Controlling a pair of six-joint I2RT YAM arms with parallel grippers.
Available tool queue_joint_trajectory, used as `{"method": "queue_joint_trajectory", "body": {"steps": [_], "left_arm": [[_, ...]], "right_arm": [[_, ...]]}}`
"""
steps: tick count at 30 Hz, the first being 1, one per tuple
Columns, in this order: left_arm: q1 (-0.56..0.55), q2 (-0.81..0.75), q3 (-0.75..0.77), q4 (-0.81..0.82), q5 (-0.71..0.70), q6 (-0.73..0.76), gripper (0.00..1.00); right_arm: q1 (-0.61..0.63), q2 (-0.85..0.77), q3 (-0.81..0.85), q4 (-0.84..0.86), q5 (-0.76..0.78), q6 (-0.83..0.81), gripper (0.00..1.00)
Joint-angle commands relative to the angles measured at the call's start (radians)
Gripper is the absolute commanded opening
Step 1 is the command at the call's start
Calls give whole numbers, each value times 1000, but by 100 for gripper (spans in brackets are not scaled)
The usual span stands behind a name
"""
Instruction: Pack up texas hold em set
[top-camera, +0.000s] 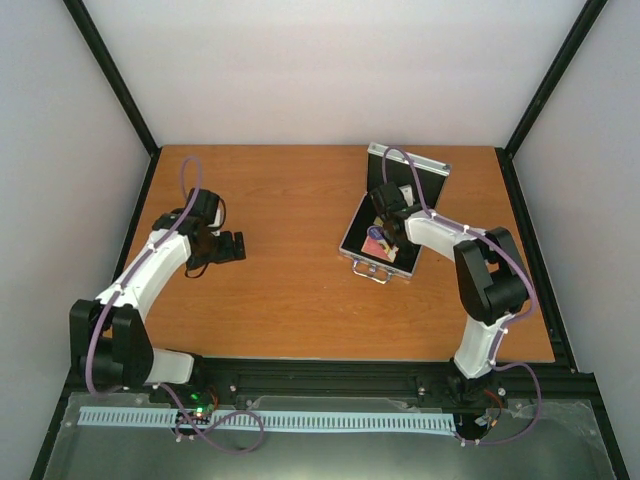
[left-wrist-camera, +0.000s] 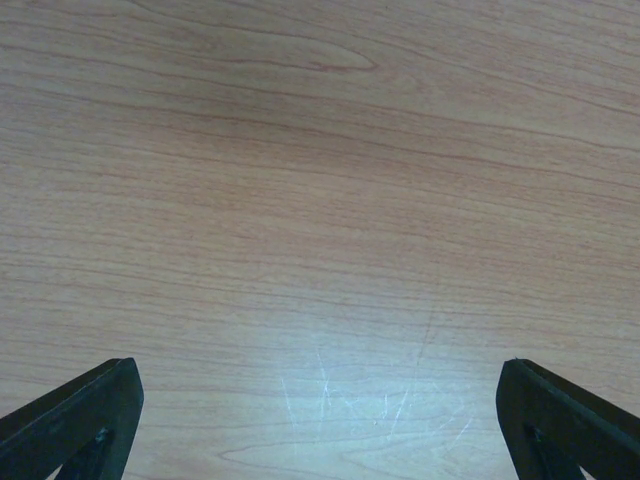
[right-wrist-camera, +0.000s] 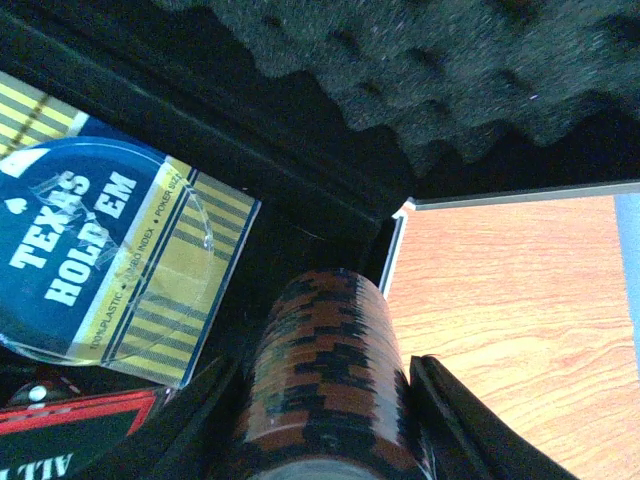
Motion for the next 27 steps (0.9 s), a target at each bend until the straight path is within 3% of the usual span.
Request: {"method": "queue_joint_trajectory", "body": {"steps": [1, 5, 7, 11, 19, 23, 27], "left_arm": [[-5, 25, 61, 16, -15, 6, 100], [-4, 39, 73, 16, -19, 9, 100], [-4, 44, 75, 16, -18, 9, 100], [-5, 50, 75, 18, -18, 7, 100], [-5, 45, 76, 15, -21, 7, 100], [-4, 40, 73, 13, -20, 7, 100], [-5, 34, 66, 9, -19, 7, 100]], "right_arm": [[-17, 32, -7, 93, 24, 8, 3], [-19, 58, -19, 99, 21, 24, 6], [-18, 64, -27, 99, 26, 30, 18], [-20, 78, -33, 86, 29, 35, 29], [-21, 60, -50, 31, 27, 77, 63], [-21, 41, -63, 11, 15, 86, 74], [-21, -8, -78, 3, -26, 90, 75]]}}
